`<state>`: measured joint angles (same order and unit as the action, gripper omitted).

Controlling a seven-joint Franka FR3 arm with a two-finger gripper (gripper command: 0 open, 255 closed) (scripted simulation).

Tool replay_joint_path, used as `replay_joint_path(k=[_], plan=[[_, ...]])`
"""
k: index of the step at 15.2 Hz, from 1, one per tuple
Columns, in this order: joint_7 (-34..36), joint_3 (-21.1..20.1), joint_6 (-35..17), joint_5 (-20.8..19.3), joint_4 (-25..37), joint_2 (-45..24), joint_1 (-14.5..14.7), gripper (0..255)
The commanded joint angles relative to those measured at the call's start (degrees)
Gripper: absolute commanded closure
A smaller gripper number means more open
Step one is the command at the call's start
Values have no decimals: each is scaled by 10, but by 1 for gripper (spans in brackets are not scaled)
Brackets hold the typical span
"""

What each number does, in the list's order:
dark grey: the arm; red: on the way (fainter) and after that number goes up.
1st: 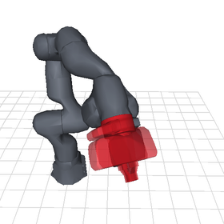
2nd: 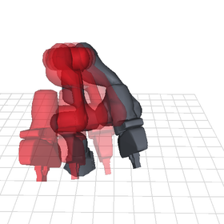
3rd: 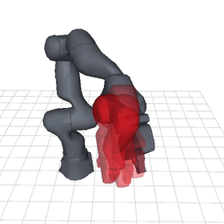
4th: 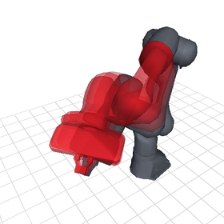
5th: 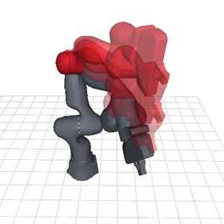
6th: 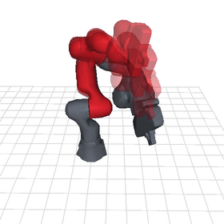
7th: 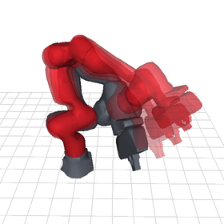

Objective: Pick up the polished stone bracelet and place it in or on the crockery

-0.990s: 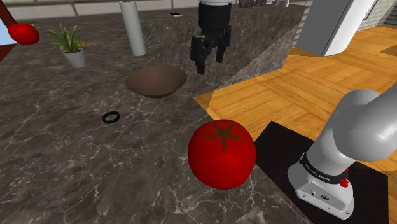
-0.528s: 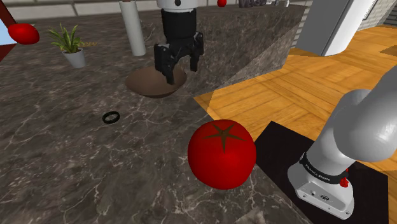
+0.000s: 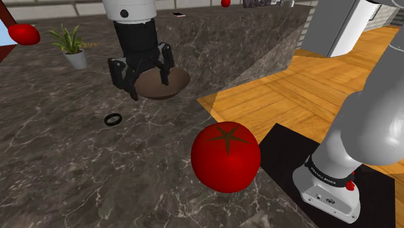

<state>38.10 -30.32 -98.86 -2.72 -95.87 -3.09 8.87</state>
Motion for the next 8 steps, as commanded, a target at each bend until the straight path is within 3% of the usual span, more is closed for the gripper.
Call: replay_joint_path(k=[1, 7, 8], plan=[[35, -12, 12, -27, 58, -55, 18, 0], [109, -19, 73, -105, 262, -222, 106, 0], [109, -18, 73, -105, 263, -222, 107, 0]])
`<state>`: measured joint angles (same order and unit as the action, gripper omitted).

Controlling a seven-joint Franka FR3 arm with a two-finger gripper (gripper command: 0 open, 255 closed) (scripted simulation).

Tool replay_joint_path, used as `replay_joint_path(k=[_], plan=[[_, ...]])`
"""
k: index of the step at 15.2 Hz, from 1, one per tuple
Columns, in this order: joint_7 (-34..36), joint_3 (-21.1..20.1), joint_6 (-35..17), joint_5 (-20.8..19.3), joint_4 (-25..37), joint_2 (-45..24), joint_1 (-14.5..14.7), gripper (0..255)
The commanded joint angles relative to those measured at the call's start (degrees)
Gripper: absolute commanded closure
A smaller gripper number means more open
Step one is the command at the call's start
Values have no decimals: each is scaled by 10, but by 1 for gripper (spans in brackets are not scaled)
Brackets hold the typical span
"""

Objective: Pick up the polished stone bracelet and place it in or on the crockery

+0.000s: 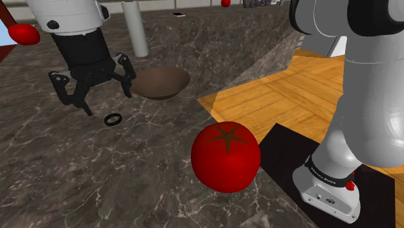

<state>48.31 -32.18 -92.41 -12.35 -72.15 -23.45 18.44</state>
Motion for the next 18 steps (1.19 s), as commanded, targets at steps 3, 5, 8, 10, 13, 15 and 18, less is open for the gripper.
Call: replay_joint_path(k=[3, 5, 8, 10, 13, 15, 18], plan=[[7, 2, -18, -6, -6, -13, 5, 0], [8, 2, -35, -5, -26, -11, 2, 0], [9, 2, -56, -4, -49, -8, -2, 0], [9, 2, -56, -4, -49, -8, -2, 0], [9, 2, -56, -4, -49, -8, -2, 0], [9, 2, -55, -4, -49, -8, -2, 0], [9, 2, -55, -4, -49, -8, -2, 255]])
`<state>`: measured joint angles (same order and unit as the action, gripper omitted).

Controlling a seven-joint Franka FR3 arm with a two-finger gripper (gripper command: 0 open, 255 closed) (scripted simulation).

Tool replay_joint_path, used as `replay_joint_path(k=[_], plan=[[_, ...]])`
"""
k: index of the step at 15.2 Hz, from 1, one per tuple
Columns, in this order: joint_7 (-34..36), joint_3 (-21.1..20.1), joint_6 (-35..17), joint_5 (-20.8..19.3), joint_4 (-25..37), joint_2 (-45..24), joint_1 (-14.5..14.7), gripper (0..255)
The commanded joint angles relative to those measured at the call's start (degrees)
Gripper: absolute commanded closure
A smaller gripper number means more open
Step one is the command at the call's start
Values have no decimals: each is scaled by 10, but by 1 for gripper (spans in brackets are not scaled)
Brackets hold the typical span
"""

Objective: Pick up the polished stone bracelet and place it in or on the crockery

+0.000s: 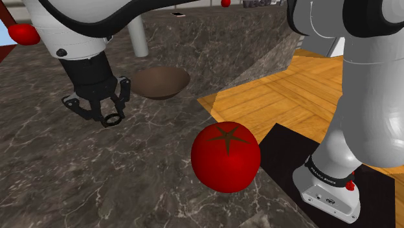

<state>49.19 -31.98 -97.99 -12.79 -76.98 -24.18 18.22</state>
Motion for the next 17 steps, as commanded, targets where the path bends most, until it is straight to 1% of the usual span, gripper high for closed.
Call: replay_joint_path(k=[1, 7, 17], plan=[[0, 0, 0, 0, -1, -1, 0, 255], [0, 0, 0, 0, -1, -1, 0, 255], [-3, 0, 87, -7, 103, -18, 20, 255]])
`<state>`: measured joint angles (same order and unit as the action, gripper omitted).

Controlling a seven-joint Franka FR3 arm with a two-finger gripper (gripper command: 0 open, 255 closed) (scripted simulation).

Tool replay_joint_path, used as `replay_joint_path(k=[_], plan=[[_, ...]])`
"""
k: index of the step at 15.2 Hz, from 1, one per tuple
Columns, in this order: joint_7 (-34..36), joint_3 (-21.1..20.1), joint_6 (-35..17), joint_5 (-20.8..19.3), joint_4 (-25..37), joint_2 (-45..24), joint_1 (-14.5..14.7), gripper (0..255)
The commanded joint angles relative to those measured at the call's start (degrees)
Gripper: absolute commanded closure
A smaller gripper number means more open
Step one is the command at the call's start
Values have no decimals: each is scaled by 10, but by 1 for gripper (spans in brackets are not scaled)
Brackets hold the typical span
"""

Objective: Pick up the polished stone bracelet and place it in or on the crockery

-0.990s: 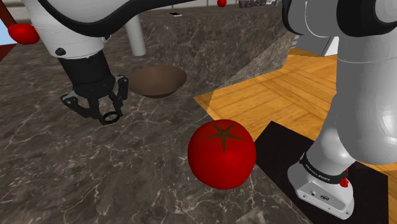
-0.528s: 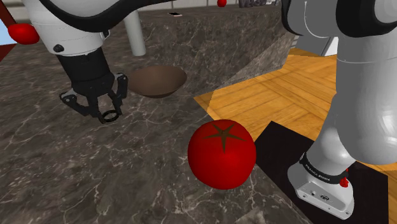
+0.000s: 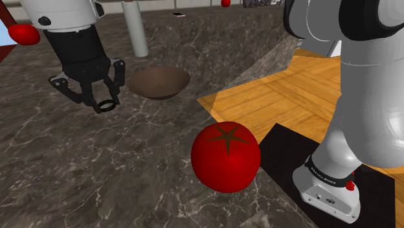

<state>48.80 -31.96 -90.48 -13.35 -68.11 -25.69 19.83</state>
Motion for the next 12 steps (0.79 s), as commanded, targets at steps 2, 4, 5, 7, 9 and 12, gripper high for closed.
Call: replay_joint_path(k=[2, 4, 5, 7, 9, 12], plan=[[1, 0, 32, -5, 41, -9, 11, 255], [0, 1, 52, -9, 69, -17, 18, 255], [0, 1, 63, -11, 85, -22, 22, 255], [-1, 3, 86, -16, 119, -33, 32, 255], [-2, 5, 111, -23, 157, -46, 44, 255], [-5, 10, 155, -37, 232, -74, 68, 255]])
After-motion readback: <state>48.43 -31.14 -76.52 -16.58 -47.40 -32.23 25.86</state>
